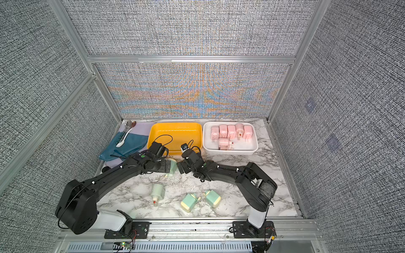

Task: Place the pencil sharpeners by color into the storage box
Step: Pick up the pencil sharpener from the center of the board.

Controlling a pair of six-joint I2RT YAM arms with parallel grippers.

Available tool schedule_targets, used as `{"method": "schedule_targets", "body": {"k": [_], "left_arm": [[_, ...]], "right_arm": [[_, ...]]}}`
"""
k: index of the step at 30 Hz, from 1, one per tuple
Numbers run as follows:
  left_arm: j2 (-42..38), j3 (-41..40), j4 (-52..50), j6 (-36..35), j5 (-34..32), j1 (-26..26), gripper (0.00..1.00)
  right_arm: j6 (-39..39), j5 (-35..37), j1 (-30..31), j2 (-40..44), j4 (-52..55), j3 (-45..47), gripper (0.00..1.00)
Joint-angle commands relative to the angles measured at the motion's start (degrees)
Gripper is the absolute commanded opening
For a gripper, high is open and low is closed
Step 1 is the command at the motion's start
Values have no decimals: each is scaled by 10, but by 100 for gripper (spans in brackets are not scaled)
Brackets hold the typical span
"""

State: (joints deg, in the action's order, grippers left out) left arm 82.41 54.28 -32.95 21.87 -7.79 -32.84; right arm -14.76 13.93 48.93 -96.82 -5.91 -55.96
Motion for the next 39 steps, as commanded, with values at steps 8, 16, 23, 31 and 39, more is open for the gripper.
{"method": "schedule_targets", "body": {"k": [8, 16, 23, 31, 39], "left_arm": [[46, 16, 72, -90, 34, -10, 99], [86, 27, 74, -91, -1, -26, 90], [99, 26, 81, -98, -23, -42, 82], [110, 31, 77, -94, -28, -44, 65], [94, 51, 42, -82, -7, -47, 35]], "right_arm": [[-76, 8, -22, 99, -57, 87, 99], [-88, 56, -12, 98, -47, 70, 99], [-110, 110, -9, 117, -58, 83, 99], [-116, 106, -9, 152, -68, 95, 99], [-124, 92, -9, 191, -79, 97, 99]]}}
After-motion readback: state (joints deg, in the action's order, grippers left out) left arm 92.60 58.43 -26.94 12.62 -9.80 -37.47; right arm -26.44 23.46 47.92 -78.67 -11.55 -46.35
